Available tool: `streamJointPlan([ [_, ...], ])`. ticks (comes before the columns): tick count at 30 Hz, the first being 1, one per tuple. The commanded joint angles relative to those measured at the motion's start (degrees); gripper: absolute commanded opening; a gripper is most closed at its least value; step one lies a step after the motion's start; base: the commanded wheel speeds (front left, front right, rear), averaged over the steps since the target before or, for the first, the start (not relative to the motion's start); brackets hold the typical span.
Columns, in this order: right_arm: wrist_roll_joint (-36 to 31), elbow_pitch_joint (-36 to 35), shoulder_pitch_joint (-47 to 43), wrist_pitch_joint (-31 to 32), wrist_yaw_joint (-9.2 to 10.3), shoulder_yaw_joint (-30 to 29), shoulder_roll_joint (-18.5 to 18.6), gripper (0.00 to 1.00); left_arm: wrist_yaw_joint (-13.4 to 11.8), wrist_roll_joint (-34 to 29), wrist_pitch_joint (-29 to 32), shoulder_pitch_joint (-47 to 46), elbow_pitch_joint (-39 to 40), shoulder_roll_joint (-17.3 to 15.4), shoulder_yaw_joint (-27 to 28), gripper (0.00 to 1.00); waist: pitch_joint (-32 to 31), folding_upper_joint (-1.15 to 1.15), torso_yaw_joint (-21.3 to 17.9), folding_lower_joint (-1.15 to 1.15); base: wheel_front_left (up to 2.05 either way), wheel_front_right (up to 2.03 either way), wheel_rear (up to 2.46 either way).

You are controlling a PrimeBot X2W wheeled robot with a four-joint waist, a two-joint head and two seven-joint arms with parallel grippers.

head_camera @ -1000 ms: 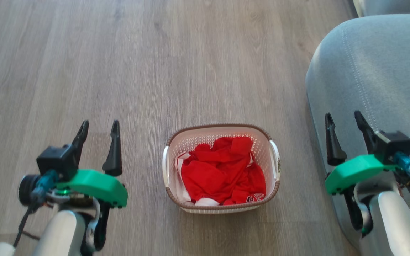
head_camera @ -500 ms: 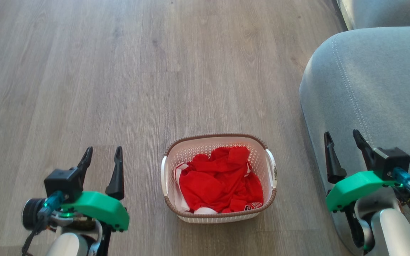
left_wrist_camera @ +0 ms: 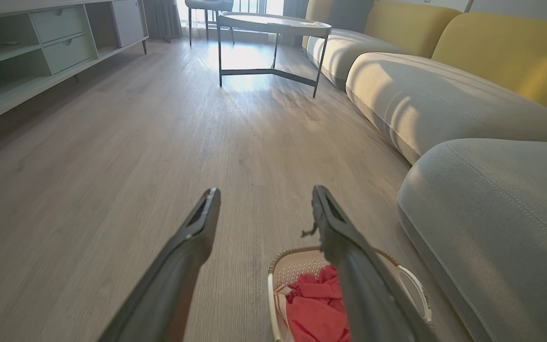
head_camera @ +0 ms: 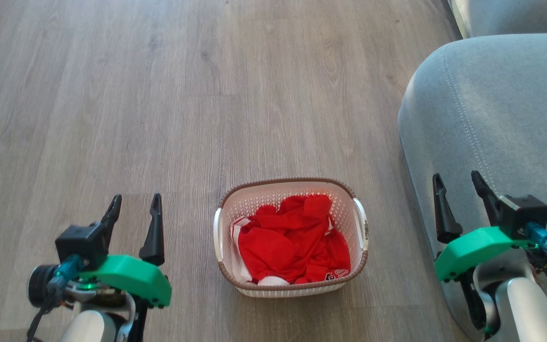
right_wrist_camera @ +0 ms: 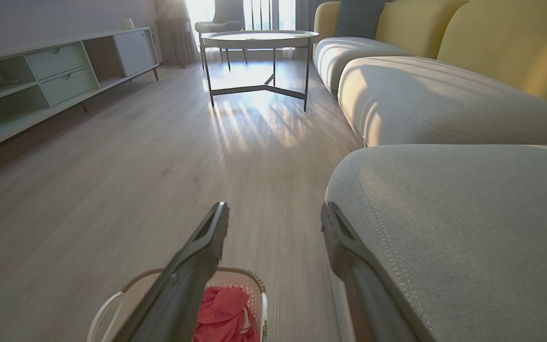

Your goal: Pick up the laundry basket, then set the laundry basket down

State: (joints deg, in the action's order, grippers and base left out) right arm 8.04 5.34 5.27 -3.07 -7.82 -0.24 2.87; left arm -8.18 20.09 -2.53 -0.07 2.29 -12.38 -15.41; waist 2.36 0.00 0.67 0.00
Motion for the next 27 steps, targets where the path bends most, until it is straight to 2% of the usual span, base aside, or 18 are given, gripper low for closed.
streamJointPlan([
  [1,-0.1,-2.3,0.7,-0.1,0.33,1.0,0.0,1.0,-0.6,0.3,-0.3,-2.3,1.9,-1.4,2.5,1.0,0.0,0.0,0.0,0.0,0.0,0.0,0.0],
  [12,0.1,-2.4,0.7,-0.2,0.33,0.9,0.0,1.0,-1.0,0.0,-0.7,-2.4,1.9,-1.9,2.2,1.0,0.1,0.0,0.0,0.0,0.0,0.0,0.0],
  [13,0.0,-0.1,0.0,0.0,0.0,0.0,0.0,0.0,-0.6,0.2,-0.1,0.0,0.0,-0.4,-0.1,0.0,0.1,-0.01,0.0,0.0,0.0,0.0,0.0],
  [27,8.8,1.8,0.0,0.8,0.02,-0.4,0.1,0.0,1.0,7.9,0.5,-0.3,-2.3,0.5,1.5,0.0,-0.1,-0.01,-0.1,0.0,0.0,0.0,0.0],
])
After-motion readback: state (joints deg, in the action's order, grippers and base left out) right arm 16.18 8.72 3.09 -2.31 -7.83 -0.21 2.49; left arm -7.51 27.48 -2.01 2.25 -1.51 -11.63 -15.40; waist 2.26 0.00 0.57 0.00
